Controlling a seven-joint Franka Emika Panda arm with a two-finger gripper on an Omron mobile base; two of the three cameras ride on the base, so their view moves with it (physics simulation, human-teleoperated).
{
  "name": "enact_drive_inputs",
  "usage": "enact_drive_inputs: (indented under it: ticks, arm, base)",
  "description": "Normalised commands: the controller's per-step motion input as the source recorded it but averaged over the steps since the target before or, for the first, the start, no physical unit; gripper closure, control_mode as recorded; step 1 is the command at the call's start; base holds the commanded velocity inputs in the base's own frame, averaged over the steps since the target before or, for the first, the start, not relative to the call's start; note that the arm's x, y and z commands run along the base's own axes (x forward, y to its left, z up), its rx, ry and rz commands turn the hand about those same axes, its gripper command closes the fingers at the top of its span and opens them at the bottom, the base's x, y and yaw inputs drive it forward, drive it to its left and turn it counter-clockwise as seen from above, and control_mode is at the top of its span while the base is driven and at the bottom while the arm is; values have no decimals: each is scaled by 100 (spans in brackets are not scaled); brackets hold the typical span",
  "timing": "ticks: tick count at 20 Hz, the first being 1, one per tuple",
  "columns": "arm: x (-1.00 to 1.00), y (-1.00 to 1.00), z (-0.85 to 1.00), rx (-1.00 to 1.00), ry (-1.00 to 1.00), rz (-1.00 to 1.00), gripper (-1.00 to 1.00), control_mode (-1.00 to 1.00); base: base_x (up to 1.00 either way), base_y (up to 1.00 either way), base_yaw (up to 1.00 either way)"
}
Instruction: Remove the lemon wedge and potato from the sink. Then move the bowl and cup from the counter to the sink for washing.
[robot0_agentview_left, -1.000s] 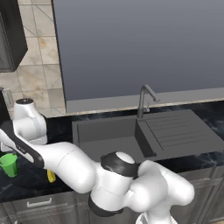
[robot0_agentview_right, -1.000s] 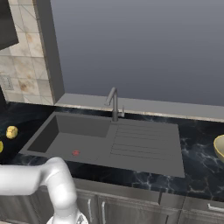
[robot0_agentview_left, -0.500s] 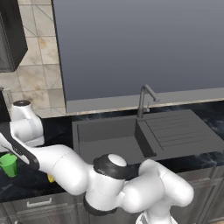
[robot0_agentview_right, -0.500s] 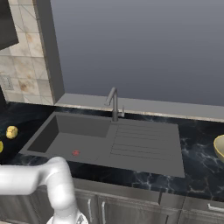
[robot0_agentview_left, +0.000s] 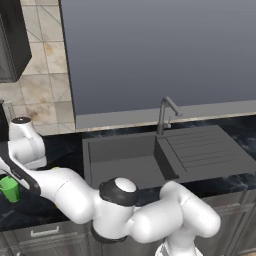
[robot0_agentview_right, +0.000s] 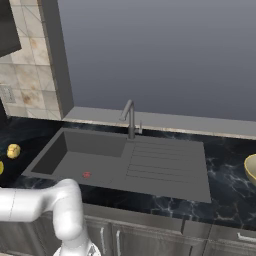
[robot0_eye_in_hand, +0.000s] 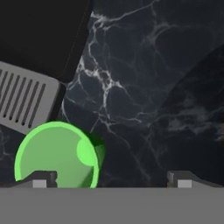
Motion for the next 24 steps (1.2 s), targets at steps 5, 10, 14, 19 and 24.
enact_drive_inputs:
  ticks: [5,10,14,19,24]
  arm:
    - [15,14,-10,0,0,0,-100,-100]
    - [14,16,-12,0,0,0,-100,-100]
    - [12,17,-12,0,0,0,-100,-100]
    - [11,16,-12,0,0,0,-100,-100]
    - [10,15,-14,0,0,0,-100,-100]
  base:
    - [0,0,0]
    - [0,0,0]
    - [0,0,0]
    - [0,0,0]
    - [0,0,0]
